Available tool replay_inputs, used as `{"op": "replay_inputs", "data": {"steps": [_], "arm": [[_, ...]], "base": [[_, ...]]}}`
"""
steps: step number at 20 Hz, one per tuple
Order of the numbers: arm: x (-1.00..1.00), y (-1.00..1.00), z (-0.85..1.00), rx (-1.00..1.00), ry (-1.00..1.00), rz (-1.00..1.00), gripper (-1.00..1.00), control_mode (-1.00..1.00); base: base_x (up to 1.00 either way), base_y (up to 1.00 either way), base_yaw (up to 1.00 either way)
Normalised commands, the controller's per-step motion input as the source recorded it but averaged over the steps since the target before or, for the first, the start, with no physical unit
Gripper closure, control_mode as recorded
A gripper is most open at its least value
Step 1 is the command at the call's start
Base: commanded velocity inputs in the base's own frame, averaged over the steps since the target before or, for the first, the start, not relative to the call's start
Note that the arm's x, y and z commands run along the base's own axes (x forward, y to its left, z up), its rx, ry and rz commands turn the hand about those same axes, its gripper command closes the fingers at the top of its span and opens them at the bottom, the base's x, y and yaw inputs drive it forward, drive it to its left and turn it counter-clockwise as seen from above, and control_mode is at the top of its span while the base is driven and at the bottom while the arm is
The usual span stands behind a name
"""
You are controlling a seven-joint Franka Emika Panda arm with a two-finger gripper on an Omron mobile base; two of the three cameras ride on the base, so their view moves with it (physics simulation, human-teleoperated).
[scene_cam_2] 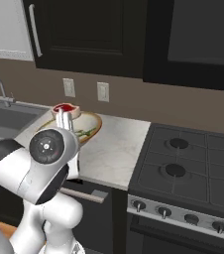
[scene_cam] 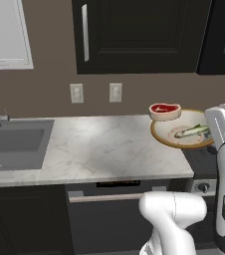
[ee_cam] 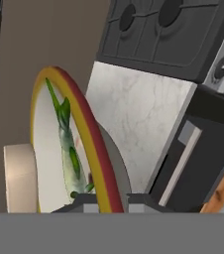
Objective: Place the bowl with the squash and lemon on the top shelf of the fridge. Place the bowl with the fish and steak on the second highest shelf of the fridge.
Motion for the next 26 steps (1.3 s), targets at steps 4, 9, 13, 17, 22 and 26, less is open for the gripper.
{"op": "replay_inputs", "data": {"steps": [4, 9, 13, 17, 22, 26], "arm": [[0.00, 0.00, 0.00, 0.04, -0.01, 0.00, 1.00, -1.00], [-0.01, 0.00, 0.00, 0.00, 0.00, 0.00, 1.00, -1.00], [-0.16, 0.00, 0.00, 0.00, 0.00, 0.00, 1.00, 1.00], [0.00, 0.00, 0.00, 0.00, 0.00, 0.00, 1.00, 1.00], [0.00, 0.00, 0.00, 0.00, 0.00, 0.00, 1.00, 1.00], [0.00, 0.00, 0.00, 0.00, 0.00, 0.00, 1.00, 1.00]], "base": [[0.00, 0.00, 0.00], [0.00, 0.00, 0.00], [-0.35, 0.00, 0.00], [-0.98, -0.02, 0.00], [-1.00, -0.12, -0.03], [-1.00, -0.23, -0.09]]}}
